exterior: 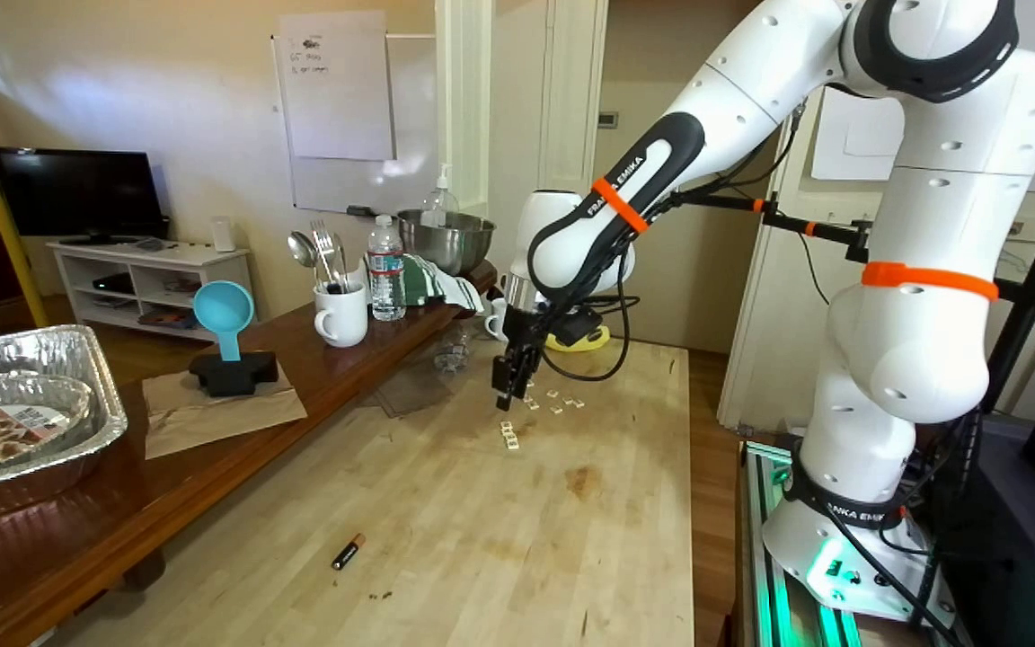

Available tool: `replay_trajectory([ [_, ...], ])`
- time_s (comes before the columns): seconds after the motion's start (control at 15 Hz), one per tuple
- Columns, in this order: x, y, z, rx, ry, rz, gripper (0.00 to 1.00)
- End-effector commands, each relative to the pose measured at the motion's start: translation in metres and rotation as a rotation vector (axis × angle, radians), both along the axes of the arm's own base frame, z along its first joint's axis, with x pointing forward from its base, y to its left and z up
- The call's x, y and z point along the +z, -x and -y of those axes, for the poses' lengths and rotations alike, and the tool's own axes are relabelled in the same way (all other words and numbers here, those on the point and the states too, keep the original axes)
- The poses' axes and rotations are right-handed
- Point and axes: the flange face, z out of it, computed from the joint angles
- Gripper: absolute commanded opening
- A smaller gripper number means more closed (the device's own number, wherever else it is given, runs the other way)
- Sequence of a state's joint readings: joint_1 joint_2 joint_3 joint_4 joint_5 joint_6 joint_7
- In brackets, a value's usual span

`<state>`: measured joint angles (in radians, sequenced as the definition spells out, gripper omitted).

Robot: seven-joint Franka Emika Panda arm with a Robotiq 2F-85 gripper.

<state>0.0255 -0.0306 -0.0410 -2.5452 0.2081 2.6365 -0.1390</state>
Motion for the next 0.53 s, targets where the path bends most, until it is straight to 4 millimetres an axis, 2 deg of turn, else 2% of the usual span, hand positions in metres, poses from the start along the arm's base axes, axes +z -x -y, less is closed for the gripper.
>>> replay_trajectory([
  [0.0,0.01,0.008,0.008,0.198,-0.015,-0.006,0.9],
  [0.13,0.012,0.01,0.011,0.311,-0.016,0.007,1.0],
  [0.47,0.015,0.017,0.018,0.551,-0.016,0.002,1.0],
])
